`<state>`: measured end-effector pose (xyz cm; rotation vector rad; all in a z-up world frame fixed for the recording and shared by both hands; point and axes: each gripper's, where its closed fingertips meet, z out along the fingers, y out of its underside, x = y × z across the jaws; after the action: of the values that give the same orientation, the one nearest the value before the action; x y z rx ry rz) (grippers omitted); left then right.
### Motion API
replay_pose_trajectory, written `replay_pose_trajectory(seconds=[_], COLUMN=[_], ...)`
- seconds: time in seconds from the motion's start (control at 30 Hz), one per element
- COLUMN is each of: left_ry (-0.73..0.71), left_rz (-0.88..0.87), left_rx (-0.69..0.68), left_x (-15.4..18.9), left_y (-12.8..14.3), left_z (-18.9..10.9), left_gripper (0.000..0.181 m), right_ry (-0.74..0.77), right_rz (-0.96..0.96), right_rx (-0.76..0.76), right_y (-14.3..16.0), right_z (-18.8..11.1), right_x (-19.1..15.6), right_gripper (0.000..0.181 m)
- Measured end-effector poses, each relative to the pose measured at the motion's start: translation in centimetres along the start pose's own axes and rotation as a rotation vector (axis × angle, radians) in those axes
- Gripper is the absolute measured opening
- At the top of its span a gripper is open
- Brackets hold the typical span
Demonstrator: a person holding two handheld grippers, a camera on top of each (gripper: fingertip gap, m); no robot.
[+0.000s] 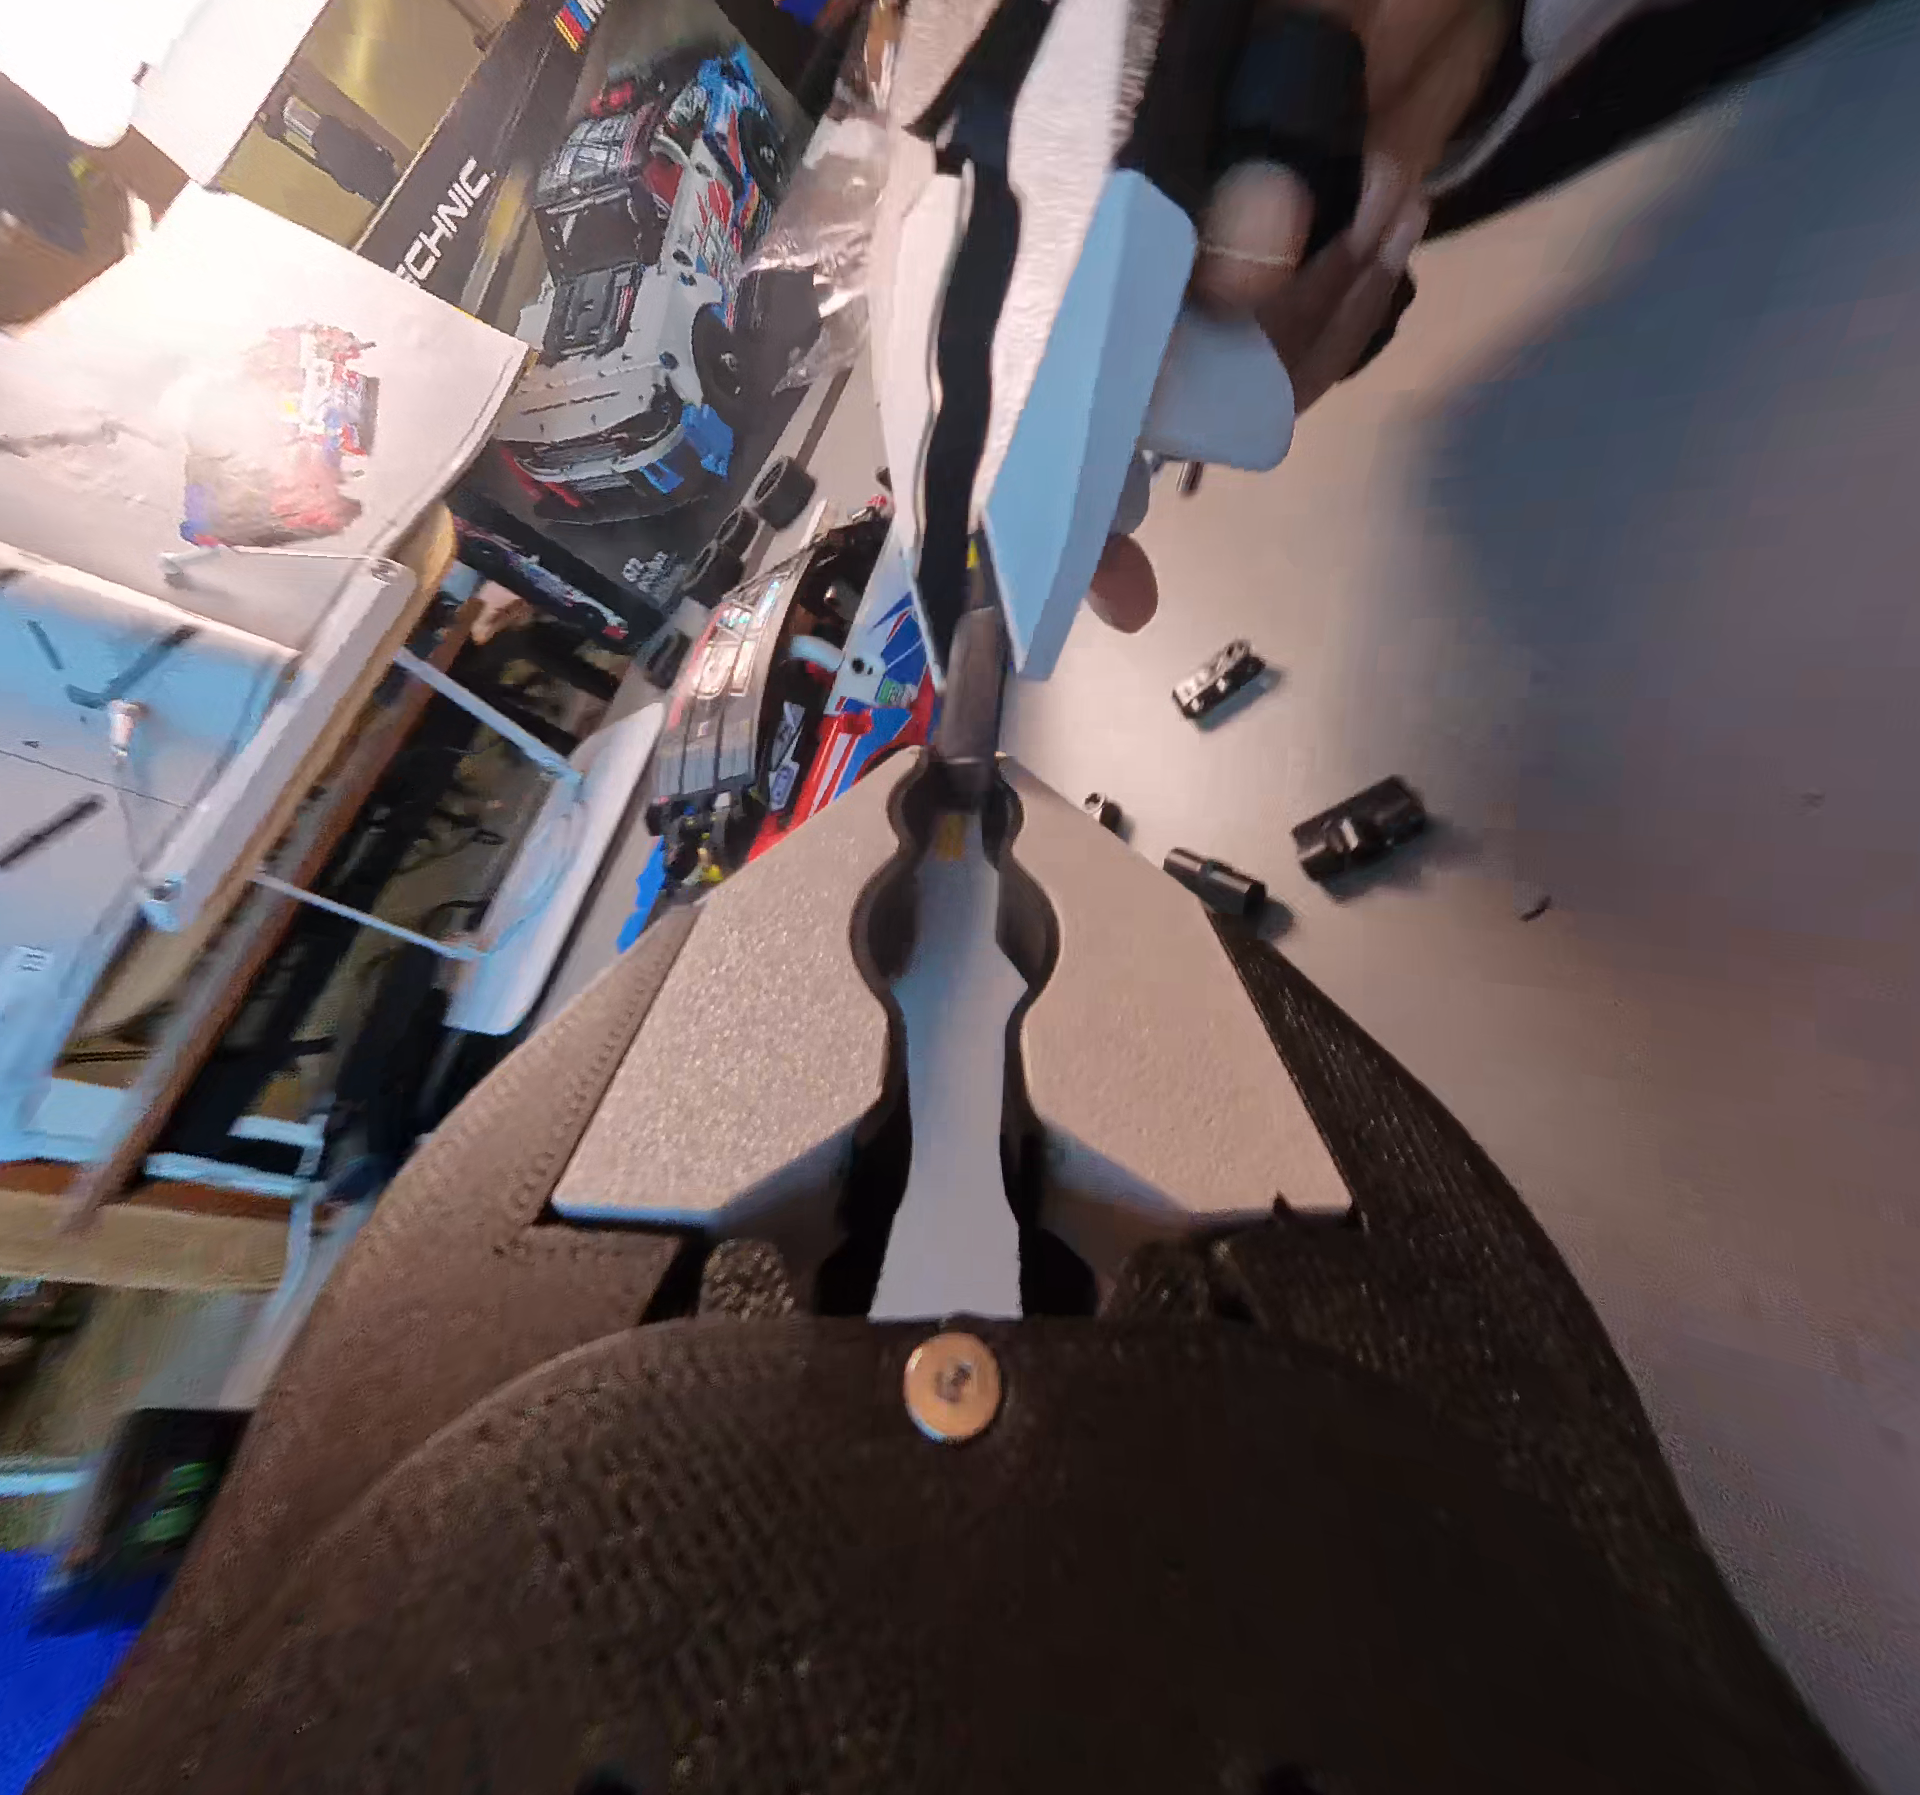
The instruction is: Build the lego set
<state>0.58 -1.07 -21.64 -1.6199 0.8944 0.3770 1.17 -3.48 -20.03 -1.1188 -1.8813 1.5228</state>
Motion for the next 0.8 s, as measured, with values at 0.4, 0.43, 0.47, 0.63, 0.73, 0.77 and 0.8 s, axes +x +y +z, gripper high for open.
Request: replay_pose_trajectory(seconds=[0.4, 0.43, 0.47, 0.63, 0.73, 0.77, 0.8], left_ry=[0.603, 0.627, 0.641, 0.670, 0.674, 0.676, 0.676], left_rz=[-1.027, -1.061, -1.091, -1.158, -1.193, -1.202, -1.208], left_rx=[0.392, 0.401, 0.405, 0.395, 0.391, 0.382, 0.372], left_x=[0.0, 0.0, 0.0, 0.0, -0.2, -0.2, -0.1], left_y=[-5.1, -5.4, -5.5, -5.2, -5.0, -4.8, -4.7], left_z=[-3.2, -3.2, -3.2, -3.0, -3.0, -2.9, -2.8], left_gripper=[0.022, 0.020, 0.016, 0.011, 0.008, 0.008, 0.008], right_ry=[0.024, 0.024, 0.019, 0.035, 0.061, 0.069, 0.076], right_rz=[-0.413, -0.431, -0.441, -0.460, -0.456, -0.461, -0.466], right_rx=[0.154, 0.156, 0.155, 0.145, 0.124, 0.115, 0.105], right_y=[-2.1, -2.1, -2.1, -2.0, -1.8, -1.6, -1.5], right_z=[-1.8, -1.8, -1.7, -1.7, -1.5, -1.5, -1.4], right_x=[-2.0, -2.1, -2.3, -2.3, -1.9, -1.7, -1.6], right_gripper=[0.014, 0.014, 0.014, 0.013, 0.014, 0.014, 0.015])
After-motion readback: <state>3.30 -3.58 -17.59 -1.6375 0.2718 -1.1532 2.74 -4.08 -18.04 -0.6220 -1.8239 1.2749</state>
